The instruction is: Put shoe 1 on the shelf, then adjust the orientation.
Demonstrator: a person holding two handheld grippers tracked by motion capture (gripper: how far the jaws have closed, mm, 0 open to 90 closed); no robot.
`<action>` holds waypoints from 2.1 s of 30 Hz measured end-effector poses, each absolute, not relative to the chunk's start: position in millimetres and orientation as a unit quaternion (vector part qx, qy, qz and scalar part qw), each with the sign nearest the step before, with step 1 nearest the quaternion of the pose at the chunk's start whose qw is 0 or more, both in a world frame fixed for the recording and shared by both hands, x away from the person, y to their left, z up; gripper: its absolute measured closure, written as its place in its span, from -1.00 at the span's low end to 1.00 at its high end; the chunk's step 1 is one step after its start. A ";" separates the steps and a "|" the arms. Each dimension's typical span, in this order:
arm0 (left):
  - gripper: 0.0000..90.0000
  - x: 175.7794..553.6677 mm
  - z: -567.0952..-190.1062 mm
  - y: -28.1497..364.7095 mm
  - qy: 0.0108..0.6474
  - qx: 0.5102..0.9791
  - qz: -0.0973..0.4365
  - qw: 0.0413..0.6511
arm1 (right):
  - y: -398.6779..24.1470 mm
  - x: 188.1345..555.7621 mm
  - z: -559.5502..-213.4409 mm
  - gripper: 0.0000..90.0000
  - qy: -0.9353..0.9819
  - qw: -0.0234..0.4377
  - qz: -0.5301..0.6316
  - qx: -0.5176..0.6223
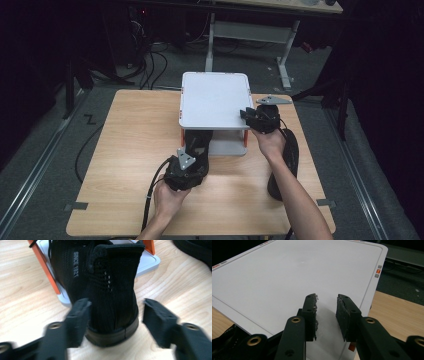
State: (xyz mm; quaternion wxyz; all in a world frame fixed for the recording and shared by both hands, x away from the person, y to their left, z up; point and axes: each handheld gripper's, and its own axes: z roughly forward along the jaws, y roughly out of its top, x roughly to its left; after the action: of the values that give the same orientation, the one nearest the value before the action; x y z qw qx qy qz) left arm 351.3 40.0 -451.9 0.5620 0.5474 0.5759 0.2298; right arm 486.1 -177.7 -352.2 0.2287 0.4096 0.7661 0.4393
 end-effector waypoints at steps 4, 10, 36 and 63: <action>0.17 359.1 -453.5 33.7 0.568 0.552 0.238 0.563 | -177.9 486.2 -352.3 0.55 0.766 0.228 0.440 0.411; 0.56 367.8 -445.6 30.5 0.557 0.552 0.236 0.574 | -178.6 487.6 -351.6 0.58 0.767 0.223 0.439 0.412; 0.47 424.5 -446.5 29.5 0.571 0.513 0.255 0.589 | -182.6 489.3 -352.5 0.63 0.765 0.213 0.447 0.412; -0.14 374.4 -473.2 138.3 0.625 0.468 0.232 0.581 | -185.1 484.4 -348.3 0.27 0.766 0.218 0.434 0.421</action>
State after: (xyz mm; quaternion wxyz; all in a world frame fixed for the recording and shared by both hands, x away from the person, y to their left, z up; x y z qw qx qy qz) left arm 374.4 138.3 -473.2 0.5807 0.4676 0.6250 0.2316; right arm 484.4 -185.1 -348.3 0.2181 0.4211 0.7660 0.4341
